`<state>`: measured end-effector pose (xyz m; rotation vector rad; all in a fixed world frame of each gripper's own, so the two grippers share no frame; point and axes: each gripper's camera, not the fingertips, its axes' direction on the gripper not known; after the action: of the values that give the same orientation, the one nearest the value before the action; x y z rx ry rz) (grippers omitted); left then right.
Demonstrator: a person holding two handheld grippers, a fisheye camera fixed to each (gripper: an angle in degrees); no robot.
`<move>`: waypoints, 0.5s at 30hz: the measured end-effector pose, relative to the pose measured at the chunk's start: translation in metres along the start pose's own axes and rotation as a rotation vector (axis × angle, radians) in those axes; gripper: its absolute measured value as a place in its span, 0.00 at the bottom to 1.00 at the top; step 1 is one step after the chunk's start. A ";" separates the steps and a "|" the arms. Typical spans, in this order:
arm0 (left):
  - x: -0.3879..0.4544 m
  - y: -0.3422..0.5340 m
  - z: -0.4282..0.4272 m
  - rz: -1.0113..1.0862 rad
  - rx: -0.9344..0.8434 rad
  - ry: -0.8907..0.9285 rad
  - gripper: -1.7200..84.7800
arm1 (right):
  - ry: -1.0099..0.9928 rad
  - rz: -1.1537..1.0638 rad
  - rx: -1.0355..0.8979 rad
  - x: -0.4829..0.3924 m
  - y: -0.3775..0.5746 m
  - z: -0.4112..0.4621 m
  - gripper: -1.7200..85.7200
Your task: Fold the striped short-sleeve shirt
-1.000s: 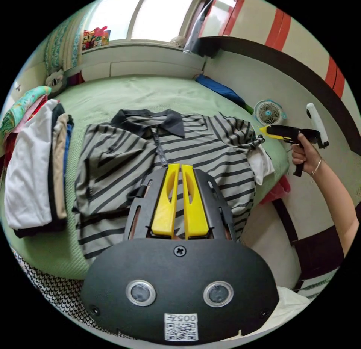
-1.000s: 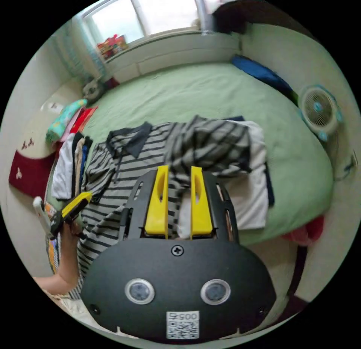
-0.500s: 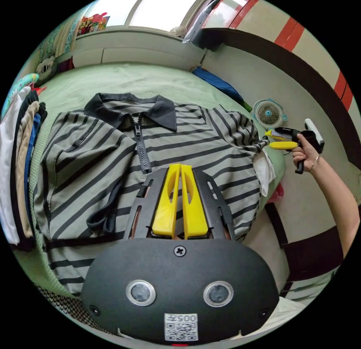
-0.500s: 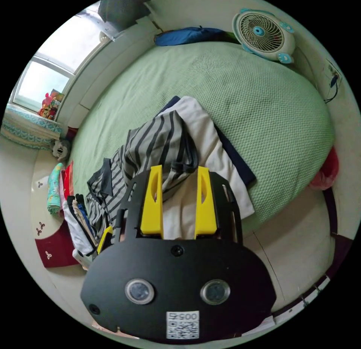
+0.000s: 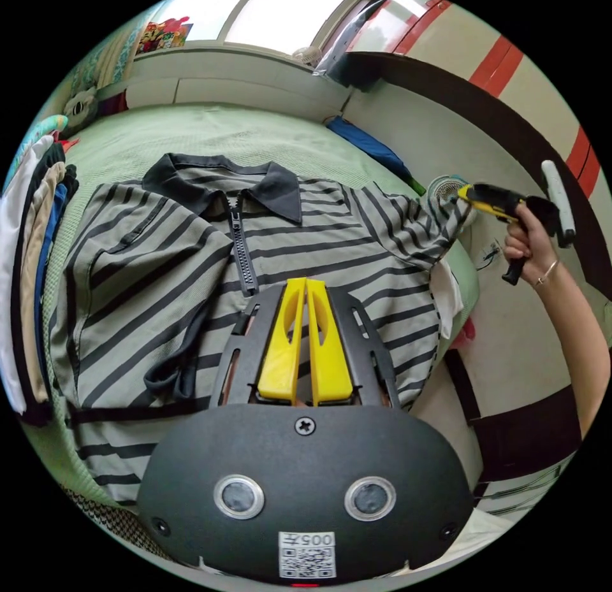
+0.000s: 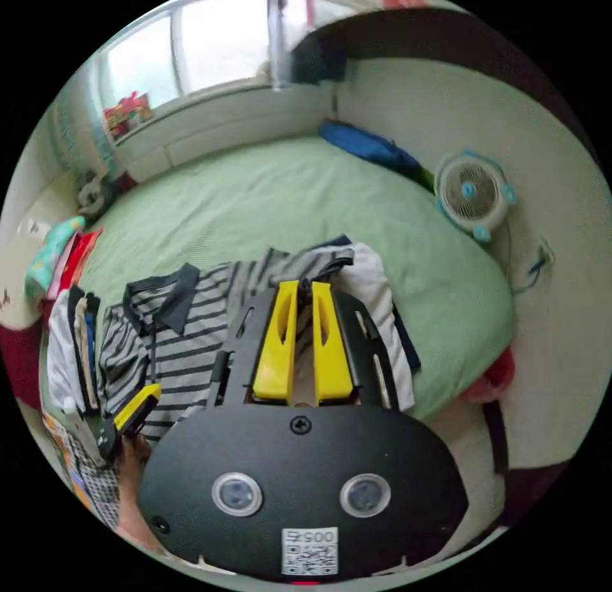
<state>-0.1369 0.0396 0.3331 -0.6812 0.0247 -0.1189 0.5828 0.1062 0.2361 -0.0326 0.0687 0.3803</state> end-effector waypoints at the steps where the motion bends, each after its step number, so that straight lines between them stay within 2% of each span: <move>1: -0.002 0.000 0.001 -0.009 0.001 0.002 0.01 | -0.017 -0.040 0.024 -0.014 -0.002 -0.005 0.07; 3: -0.004 -0.001 0.001 -0.020 0.009 -0.003 0.01 | -0.132 -0.185 0.088 -0.067 -0.003 -0.021 0.07; 5: -0.007 -0.001 0.000 -0.030 0.020 -0.007 0.01 | -0.249 -0.293 0.074 -0.104 0.001 -0.024 0.07; 7: -0.011 -0.001 -0.001 -0.045 0.031 -0.004 0.01 | -0.355 -0.404 0.006 -0.137 0.012 -0.017 0.07; 9: -0.016 -0.001 -0.002 -0.061 0.038 -0.003 0.01 | -0.444 -0.524 -0.185 -0.170 0.034 0.010 0.08; 12: -0.021 -0.003 -0.002 -0.073 0.042 -0.006 0.01 | -0.442 -0.585 -0.369 -0.182 0.060 0.046 0.10; 15: -0.021 -0.006 -0.001 -0.061 0.042 -0.003 0.01 | -0.410 -0.543 -0.411 -0.172 0.059 0.061 0.11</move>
<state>-0.1582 0.0369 0.3358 -0.6400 -0.0020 -0.1769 0.4056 0.0999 0.3083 -0.3707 -0.4187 -0.1527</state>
